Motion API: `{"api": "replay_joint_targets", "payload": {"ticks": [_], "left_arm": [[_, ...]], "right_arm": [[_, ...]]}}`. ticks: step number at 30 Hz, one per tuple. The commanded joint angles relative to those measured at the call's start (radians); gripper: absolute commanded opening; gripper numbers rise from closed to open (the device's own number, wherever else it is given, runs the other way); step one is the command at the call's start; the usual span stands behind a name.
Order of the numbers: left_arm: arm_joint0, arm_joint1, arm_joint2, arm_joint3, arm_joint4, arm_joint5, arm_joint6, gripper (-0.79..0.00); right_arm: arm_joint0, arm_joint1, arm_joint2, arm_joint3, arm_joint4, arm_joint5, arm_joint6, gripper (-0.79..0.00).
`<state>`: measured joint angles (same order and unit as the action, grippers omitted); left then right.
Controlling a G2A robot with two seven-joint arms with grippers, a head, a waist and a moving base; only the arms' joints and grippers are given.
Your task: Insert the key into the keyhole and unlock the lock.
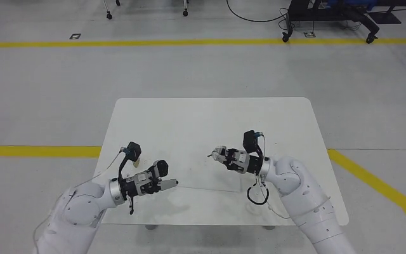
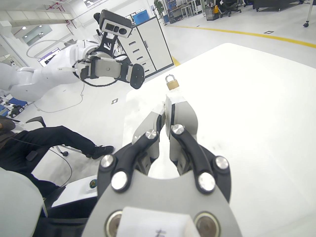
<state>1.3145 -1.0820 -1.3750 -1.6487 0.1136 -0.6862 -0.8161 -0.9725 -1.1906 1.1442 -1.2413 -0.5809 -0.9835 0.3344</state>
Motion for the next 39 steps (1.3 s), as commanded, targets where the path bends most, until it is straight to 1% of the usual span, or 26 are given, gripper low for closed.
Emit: {"api": "replay_joint_targets", "payload": {"ticks": [1, 3, 7, 12, 13, 14, 16, 18, 19, 25, 29, 36, 39], "left_arm": [[-0.005, 0.003, 0.003, 0.02, -0.061, -0.013, -0.026, 0.0], [-0.024, 0.004, 0.01, 0.037, -0.085, -0.024, -0.038, 0.0], [-0.053, 0.001, 0.049, 0.042, -0.072, -0.055, -0.038, 0.0], [-0.11, -0.005, 0.101, 0.066, -0.076, -0.027, -0.025, 0.0], [-0.122, -0.007, 0.113, 0.073, -0.08, -0.024, -0.022, -0.037], [-0.134, -0.009, 0.125, 0.079, -0.08, -0.021, -0.02, -0.077], [-0.156, -0.013, 0.15, 0.087, -0.074, -0.015, -0.02, -0.151], [-0.18, -0.017, 0.174, 0.097, -0.066, 0.003, -0.015, -0.256], [-0.191, -0.019, 0.185, 0.101, -0.059, 0.011, -0.014, -0.289], [-0.239, -0.027, 0.233, 0.122, -0.04, 0.036, -0.005, -0.317], [-0.254, -0.029, 0.248, 0.135, -0.042, 0.036, -0.001, -0.391], [-0.266, -0.029, 0.254, 0.156, -0.063, 0.045, 0.001, -0.428], [-0.27, -0.028, 0.257, 0.159, -0.075, 0.051, -0.006, -0.431]], "right_arm": [[0.002, -0.001, -0.011, 0.011, 0.058, -0.004, 0.008, -0.785], [0.011, -0.002, -0.034, 0.029, 0.139, -0.029, 0.048, -0.785], [0.049, 0.008, -0.085, 0.05, 0.344, -0.029, 0.2, -0.785], [0.087, 0.023, -0.145, 0.057, 0.616, -0.029, 0.421, -0.785], [0.095, 0.027, -0.151, 0.061, 0.658, -0.029, 0.46, -0.785], [0.102, 0.03, -0.161, 0.065, 0.688, -0.029, 0.474, -0.785], [0.116, 0.037, -0.19, 0.07, 0.713, -0.029, 0.473, -0.785], [0.133, 0.044, -0.217, 0.078, 0.734, -0.029, 0.473, -0.785], [0.142, 0.047, -0.229, 0.083, 0.742, -0.029, 0.474, -0.785], [0.192, 0.057, -0.3, 0.11, 0.773, -0.026, 0.477, -0.785], [0.216, 0.06, -0.334, 0.128, 0.788, -0.027, 0.475, -0.785], [0.248, 0.063, -0.376, 0.148, 0.799, -0.029, 0.473, -0.785], [0.259, 0.064, -0.393, 0.152, 0.8, -0.029, 0.473, -0.785]]}}
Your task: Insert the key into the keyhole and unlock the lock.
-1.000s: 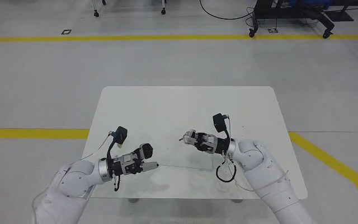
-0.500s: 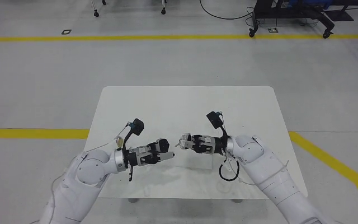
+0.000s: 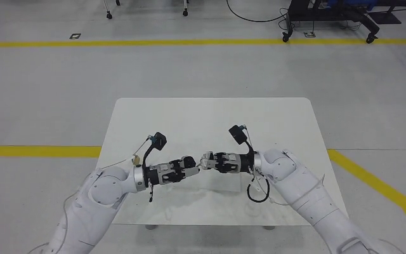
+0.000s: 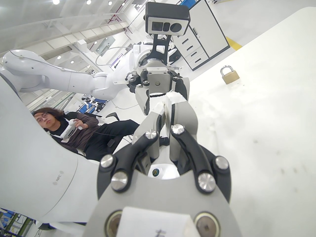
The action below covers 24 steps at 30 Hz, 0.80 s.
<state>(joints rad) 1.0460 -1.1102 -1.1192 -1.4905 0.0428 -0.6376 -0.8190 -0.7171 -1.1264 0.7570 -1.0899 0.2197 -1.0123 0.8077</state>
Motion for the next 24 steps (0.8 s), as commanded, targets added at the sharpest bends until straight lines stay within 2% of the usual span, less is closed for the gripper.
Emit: {"api": "replay_joint_targets", "payload": {"ticks": [1, 3, 7, 9, 12, 24], "left_arm": [[-0.004, 0.0, 0.004, 0.002, -0.006, 0.005, -0.005, -0.437], [-0.01, -0.001, 0.009, 0.005, -0.009, 0.007, -0.007, -0.459], [-0.019, -0.002, 0.02, 0.011, -0.014, 0.009, -0.008, -0.597], [-0.022, -0.002, 0.024, 0.015, -0.017, 0.011, -0.009, -0.64], [-0.027, -0.003, 0.03, 0.021, -0.02, 0.025, -0.006, -0.785], [-0.042, -0.002, 0.039, 0.04, -0.044, 0.043, -0.026, -0.785]], "right_arm": [[0.006, 0.0, -0.011, 0.001, 0.004, 0.0, 0.0, -0.785], [0.014, 0.0, -0.023, 0.005, 0.009, 0.0, 0.0, -0.785], [0.029, -0.002, -0.045, 0.016, 0.014, 0.0, 0.0, -0.785], [0.034, -0.003, -0.054, 0.018, 0.016, 0.0, 0.0, -0.785], [0.04, -0.003, -0.064, 0.021, 0.019, 0.0, 0.0, -0.785], [0.043, 0.005, -0.063, 0.018, 0.039, 0.0, 0.0, -0.785]]}}
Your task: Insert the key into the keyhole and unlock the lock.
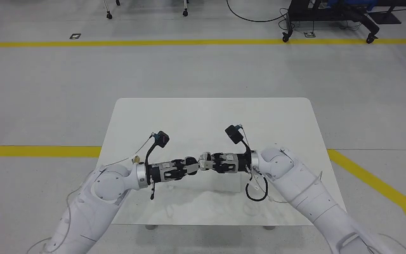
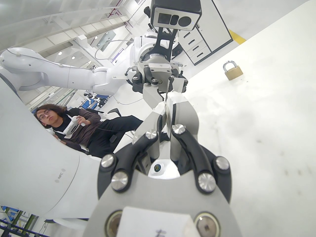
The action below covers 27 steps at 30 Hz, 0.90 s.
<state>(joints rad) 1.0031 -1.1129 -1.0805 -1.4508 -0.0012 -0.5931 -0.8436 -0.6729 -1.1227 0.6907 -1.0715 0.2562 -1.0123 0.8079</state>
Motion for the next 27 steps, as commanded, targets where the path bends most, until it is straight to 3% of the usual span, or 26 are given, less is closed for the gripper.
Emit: {"api": "replay_joint_targets", "payload": {"ticks": [1, 17, 18, 19, 23, 27], "left_arm": [[0.001, 0.001, 0.001, 0.001, 0.0, -0.004, -0.004, -0.785], [0.009, 0.012, -0.011, -0.006, 0.021, -0.017, -0.029, -0.785], [0.011, 0.013, -0.012, -0.009, 0.027, -0.015, -0.034, -0.785], [0.013, 0.015, -0.014, -0.011, 0.029, -0.014, -0.039, -0.785], [0.023, 0.023, -0.032, -0.028, 0.035, -0.006, -0.072, -0.785], [0.035, 0.031, -0.045, -0.049, 0.043, 0.005, -0.092, -0.785]], "right_arm": [[-0.003, 0.003, 0.006, -0.002, 0.005, 0.0, 0.0, -0.785], [-0.019, 0.013, 0.019, -0.023, -0.001, 0.0, 0.0, -0.785], [-0.018, 0.014, 0.015, -0.022, -0.004, 0.0, 0.0, -0.674], [-0.016, 0.016, 0.009, -0.022, -0.008, 0.0, 0.0, -0.653], [-0.002, 0.026, -0.025, -0.017, -0.012, 0.003, 0.003, -0.668], [0.014, 0.04, -0.054, -0.015, -0.003, 0.003, 0.003, -0.631]]}}
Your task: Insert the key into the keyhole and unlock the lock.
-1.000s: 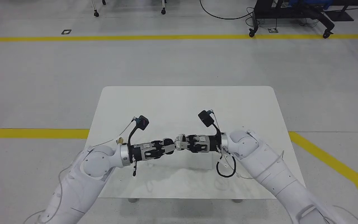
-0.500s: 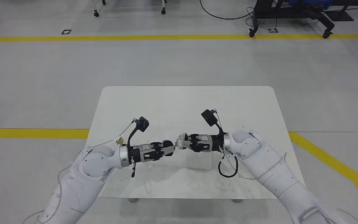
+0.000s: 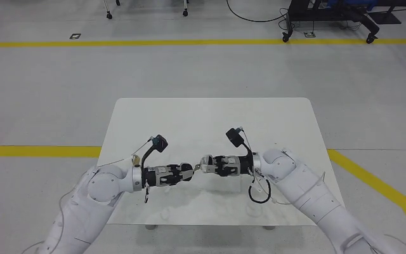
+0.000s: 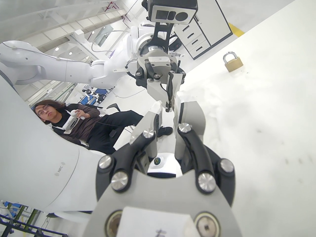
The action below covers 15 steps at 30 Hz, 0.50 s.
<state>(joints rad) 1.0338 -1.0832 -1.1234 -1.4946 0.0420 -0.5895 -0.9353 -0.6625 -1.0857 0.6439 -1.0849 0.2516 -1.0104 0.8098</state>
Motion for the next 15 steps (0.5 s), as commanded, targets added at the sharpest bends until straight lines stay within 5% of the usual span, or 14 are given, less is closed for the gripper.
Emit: {"api": "replay_joint_targets", "payload": {"ticks": [1, 11, 15], "left_arm": [[0.007, 0.003, -0.003, -0.011, 0.002, 0.003, -0.002, -0.785], [0.002, 0.006, 0.019, -0.039, 0.034, 0.049, -0.028, -0.785], [-0.005, 0.007, 0.028, -0.038, 0.036, 0.059, -0.032, -0.785]], "right_arm": [[0.008, 0.006, -0.016, -0.003, 0.005, 0.001, 0.001, -0.634], [0.053, 0.028, -0.113, -0.022, 0.035, 0.007, 0.007, -0.643], [0.071, 0.034, -0.147, -0.02, 0.051, 0.004, 0.004, -0.748]]}}
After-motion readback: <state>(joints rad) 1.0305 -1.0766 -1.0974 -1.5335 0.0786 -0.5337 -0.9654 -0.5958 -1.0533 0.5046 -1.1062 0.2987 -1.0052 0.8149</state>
